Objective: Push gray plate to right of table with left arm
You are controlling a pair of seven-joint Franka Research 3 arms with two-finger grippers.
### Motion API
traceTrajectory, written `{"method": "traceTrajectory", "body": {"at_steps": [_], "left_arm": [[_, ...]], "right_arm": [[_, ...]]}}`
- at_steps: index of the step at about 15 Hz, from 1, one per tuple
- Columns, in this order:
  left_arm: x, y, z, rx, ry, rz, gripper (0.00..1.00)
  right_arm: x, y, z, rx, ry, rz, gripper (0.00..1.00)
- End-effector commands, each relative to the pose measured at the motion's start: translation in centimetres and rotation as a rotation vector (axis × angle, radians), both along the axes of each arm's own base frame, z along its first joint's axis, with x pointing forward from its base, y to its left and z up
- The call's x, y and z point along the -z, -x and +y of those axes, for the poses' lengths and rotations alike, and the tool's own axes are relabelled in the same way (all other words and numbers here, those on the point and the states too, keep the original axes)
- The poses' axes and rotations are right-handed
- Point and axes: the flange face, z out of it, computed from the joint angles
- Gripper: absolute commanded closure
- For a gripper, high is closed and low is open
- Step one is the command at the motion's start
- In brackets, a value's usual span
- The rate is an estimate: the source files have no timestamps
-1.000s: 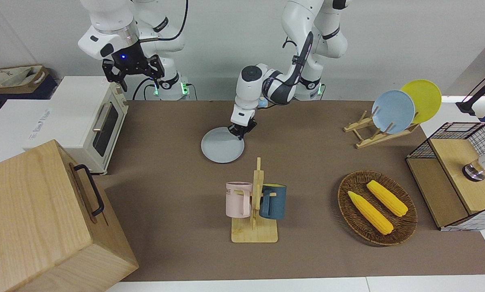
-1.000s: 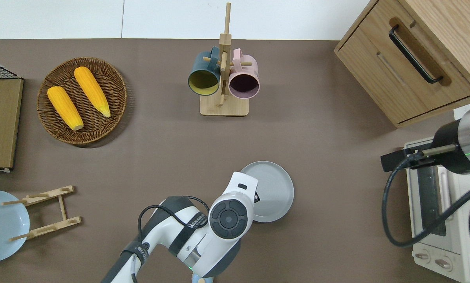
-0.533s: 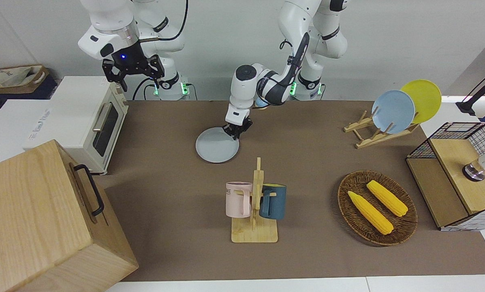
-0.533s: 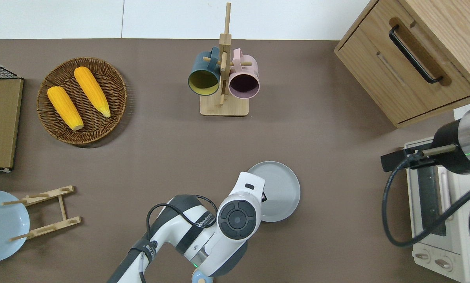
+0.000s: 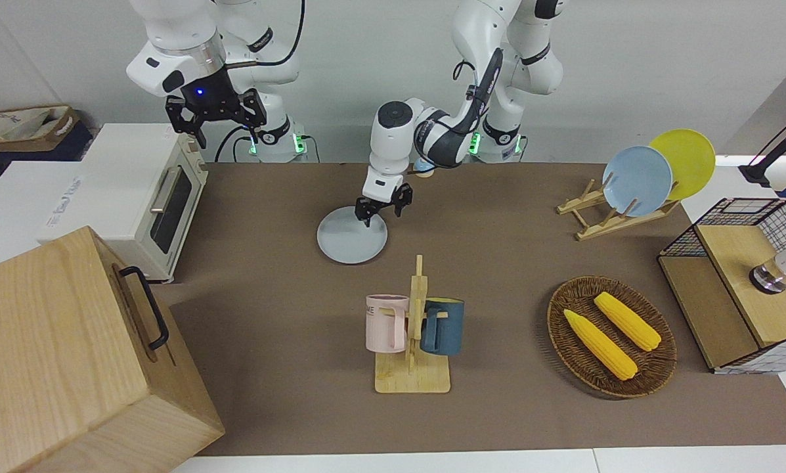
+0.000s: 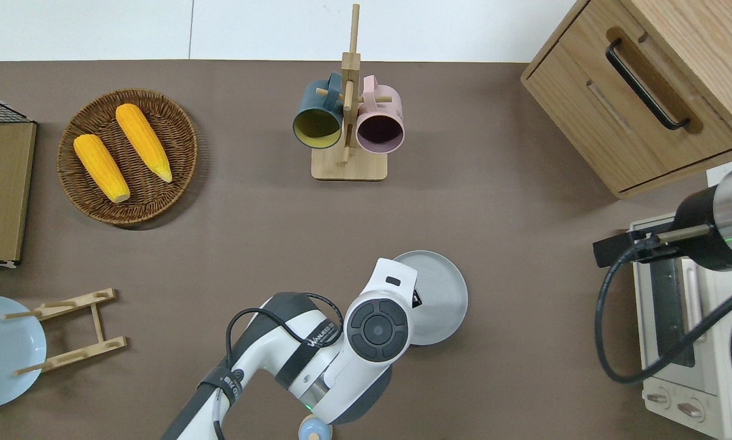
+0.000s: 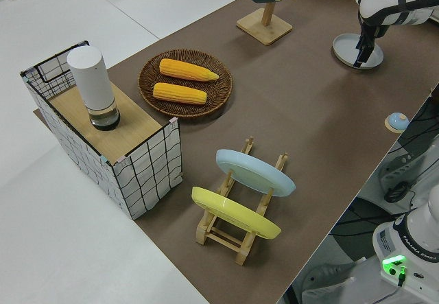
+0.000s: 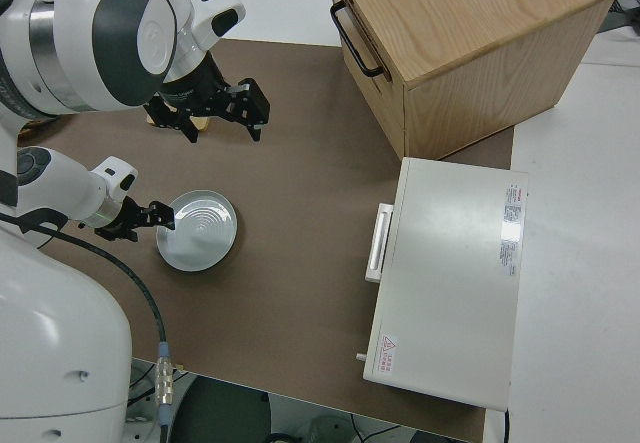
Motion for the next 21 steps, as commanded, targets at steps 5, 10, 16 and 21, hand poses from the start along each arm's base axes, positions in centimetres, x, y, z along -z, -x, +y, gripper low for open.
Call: {"method": "traceTrajectory", "body": {"at_steps": [5,10,16,21], "left_arm": [[-5.6,-5.2,4.6,0.160,-0.139,0.041,0.00],[-12.9,-9.0,13.9,0.177,-0.090,0.051,0.00],[-20.7,-11.3,22.9,0.211,-0.107,0.058,0.00],[-26.4,-12.5,27.7,0.229,-0.103,0.066,0.00]], "right_arm": [[-0.4,0.2,-0.2,0.018,-0.004,0.002,0.017],[-0.4,0.2,-0.2,0.016,-0.004,0.002,0.017],[-0.4,0.2,-0.2,0.018,-0.004,0.002,0.017],[-0.4,0.2,-0.2,0.018,-0.004,0.002,0.017]]}}
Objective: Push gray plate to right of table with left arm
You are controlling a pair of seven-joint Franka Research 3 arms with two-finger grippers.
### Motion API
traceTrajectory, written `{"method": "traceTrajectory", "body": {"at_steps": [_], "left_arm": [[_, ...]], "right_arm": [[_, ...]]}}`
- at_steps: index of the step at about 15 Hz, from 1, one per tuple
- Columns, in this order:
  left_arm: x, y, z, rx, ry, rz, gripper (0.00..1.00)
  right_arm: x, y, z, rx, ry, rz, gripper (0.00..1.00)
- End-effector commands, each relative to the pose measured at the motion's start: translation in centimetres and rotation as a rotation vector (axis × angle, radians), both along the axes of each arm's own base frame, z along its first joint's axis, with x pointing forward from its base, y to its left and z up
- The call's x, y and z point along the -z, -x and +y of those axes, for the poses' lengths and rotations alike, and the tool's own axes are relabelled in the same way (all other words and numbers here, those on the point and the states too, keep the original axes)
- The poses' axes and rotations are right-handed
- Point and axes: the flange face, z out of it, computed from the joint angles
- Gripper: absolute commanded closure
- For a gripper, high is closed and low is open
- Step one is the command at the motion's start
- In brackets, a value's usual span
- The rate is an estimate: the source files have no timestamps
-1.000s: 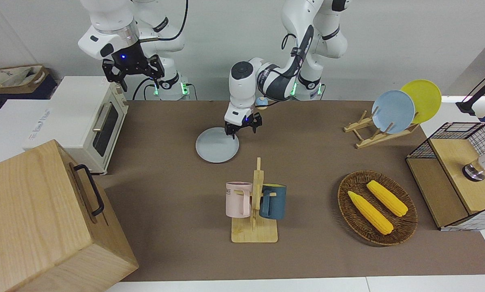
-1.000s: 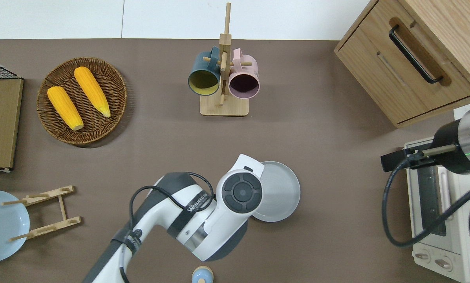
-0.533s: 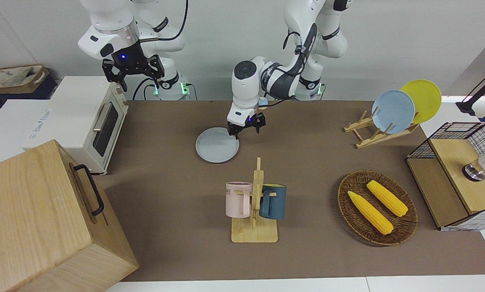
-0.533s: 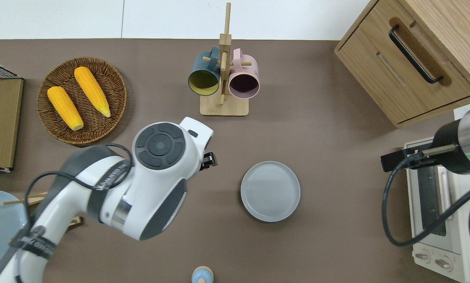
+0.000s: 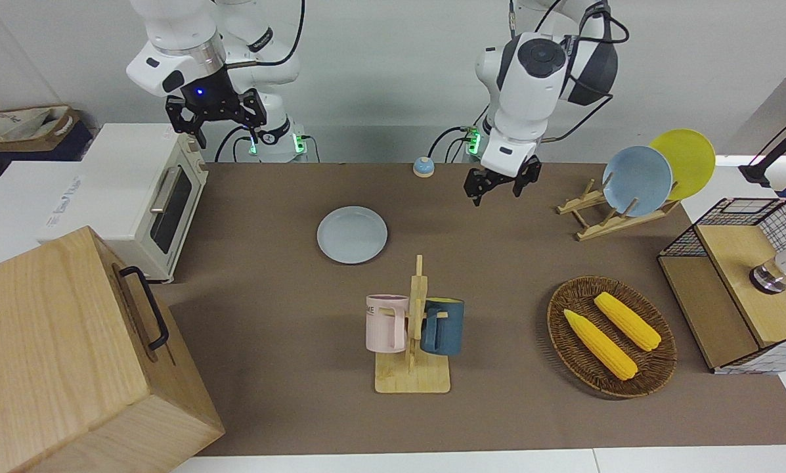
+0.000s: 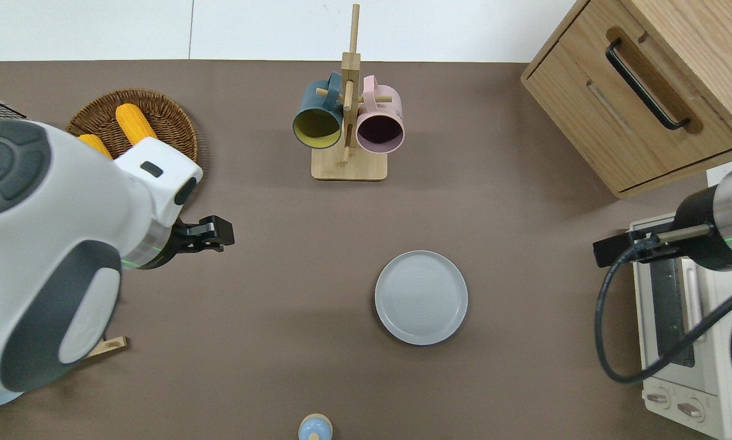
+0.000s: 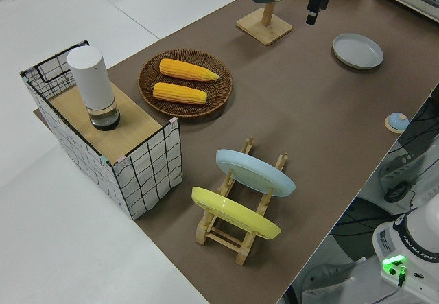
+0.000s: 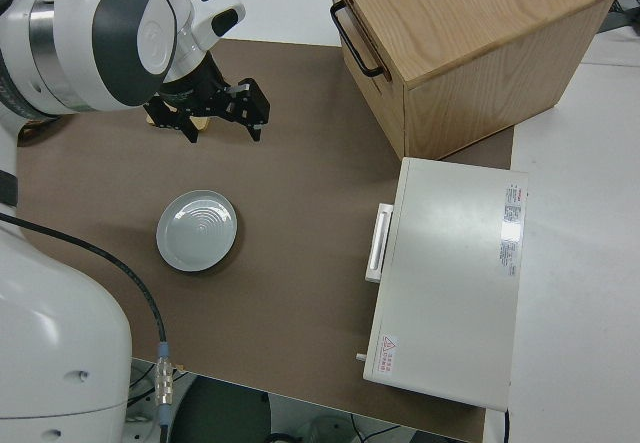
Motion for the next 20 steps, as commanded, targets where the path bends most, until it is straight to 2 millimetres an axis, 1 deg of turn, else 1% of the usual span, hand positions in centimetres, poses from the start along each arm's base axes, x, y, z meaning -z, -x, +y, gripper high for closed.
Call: {"method": "traceTrajectory", "body": {"at_steps": [1,4,5,6,7,8,9,11,14,20], "left_arm": [[-2.7,-0.7,1.9,0.001,0.010,0.001,0.00],[-4.6,-1.0,4.4,-0.027,0.016,-0.009,0.00],[-5.2,-0.9,4.6,-0.015,0.018,-0.014,0.00],[-5.4,-1.0,5.3,-0.006,0.020,-0.015,0.00],[-5.8,-1.0,6.5,-0.007,0.026,-0.010,0.00],[-6.6,-0.8,7.4,-0.007,0.033,-0.011,0.00],[-7.4,-0.6,7.6,0.001,0.041,-0.015,0.00],[-8.2,0.0,8.2,0.011,0.048,-0.014,0.00],[-9.0,0.6,8.3,0.032,0.057,-0.027,0.00],[-9.2,0.6,8.3,0.093,0.059,-0.031,0.00]], "right_arm": [[-0.4,0.2,-0.2,0.018,-0.004,0.002,0.017],[-0.4,0.2,-0.2,0.018,-0.004,0.002,0.017],[-0.4,0.2,-0.2,0.018,-0.004,0.002,0.017],[-0.4,0.2,-0.2,0.018,-0.004,0.002,0.017],[-0.4,0.2,-0.2,0.018,-0.004,0.002,0.017],[-0.4,0.2,-0.2,0.018,-0.004,0.002,0.017],[-0.4,0.2,-0.2,0.016,-0.004,0.002,0.017],[-0.4,0.2,-0.2,0.018,-0.004,0.002,0.017],[-0.4,0.2,-0.2,0.018,-0.004,0.002,0.017],[-0.4,0.2,-0.2,0.018,-0.004,0.002,0.017]]}}
